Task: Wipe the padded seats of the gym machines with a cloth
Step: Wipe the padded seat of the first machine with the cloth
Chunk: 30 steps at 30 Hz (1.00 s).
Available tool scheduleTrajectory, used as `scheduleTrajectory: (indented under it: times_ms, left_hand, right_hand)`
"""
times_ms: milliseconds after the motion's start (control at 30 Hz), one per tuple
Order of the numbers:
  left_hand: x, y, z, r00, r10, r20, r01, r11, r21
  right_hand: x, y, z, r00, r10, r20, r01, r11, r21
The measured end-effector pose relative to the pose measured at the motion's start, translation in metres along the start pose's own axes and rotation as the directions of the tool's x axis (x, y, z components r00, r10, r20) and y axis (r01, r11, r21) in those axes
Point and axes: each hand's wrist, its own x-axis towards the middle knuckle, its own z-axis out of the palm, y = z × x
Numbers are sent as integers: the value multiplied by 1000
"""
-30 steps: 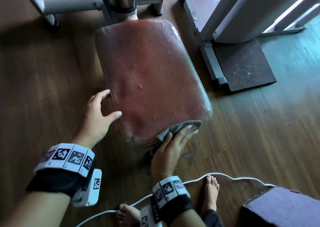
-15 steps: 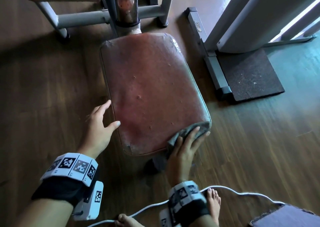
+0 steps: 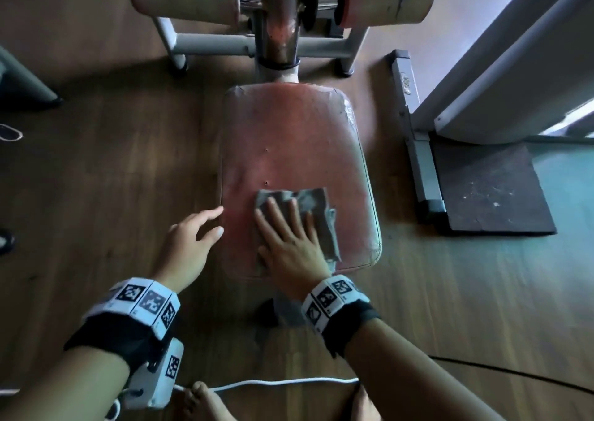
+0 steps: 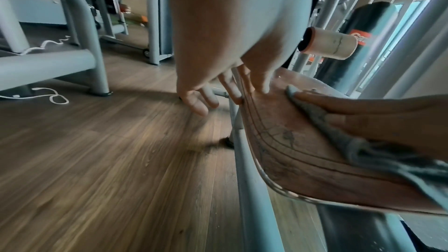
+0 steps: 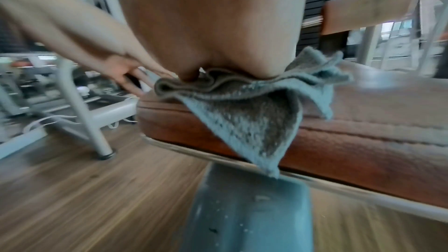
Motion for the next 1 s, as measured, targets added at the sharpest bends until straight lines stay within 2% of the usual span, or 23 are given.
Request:
scheduleTrajectory:
  times_ms: [67, 133, 200, 267, 300, 333, 400, 467, 533, 633, 867, 1000]
  left_hand:
    - [-15, 1, 3, 997, -51, -62, 45, 994, -96]
    - [-27, 9, 10, 984, -129, -124, 101, 973, -206]
    - [-34, 22, 21, 967, -145, -209, 92, 965, -246]
    - [-34, 41, 36, 951, -33, -309, -19, 987, -162]
    - [-32, 51, 46, 946, 41, -321, -75, 993, -92]
    - [-29, 60, 57, 943, 102, -317, -111, 994, -10]
    - [-24, 82, 78, 950, 160, -269, -118, 979, 166]
    - [-20, 104, 100, 970, 134, -204, -56, 936, 349]
    - [-17, 115, 118, 986, 56, -155, 22, 888, 459]
    - [-17, 108, 137, 994, -27, -109, 79, 859, 506]
    - [-25, 92, 140, 985, 67, -157, 24, 857, 515]
    - [-31, 86, 136, 983, -2, -183, 95, 861, 500]
  right_hand:
    - [-8, -8, -4, 991, -123, 48, 122, 992, 21]
    - [-14, 6, -15, 990, -141, 15, 139, 984, 115]
    - [-19, 36, -27, 993, -76, -85, 91, 979, 185]
    - [-23, 72, -37, 980, 41, -193, 5, 974, 228]
    - [-25, 89, -41, 971, 107, -215, -52, 968, 246]
    - [-26, 104, -44, 966, 172, -191, -120, 958, 259]
    - [-27, 123, -45, 964, 264, -36, -246, 935, 255]
    - [-27, 131, -42, 962, 258, 91, -272, 940, 205]
    - [-26, 131, -34, 963, 235, 130, -258, 944, 206]
    - [-25, 128, -22, 963, 251, 97, -267, 936, 230]
    - [-21, 139, -11, 978, 200, 62, -209, 956, 206]
    - [-17, 147, -4, 986, 156, 60, -163, 973, 161]
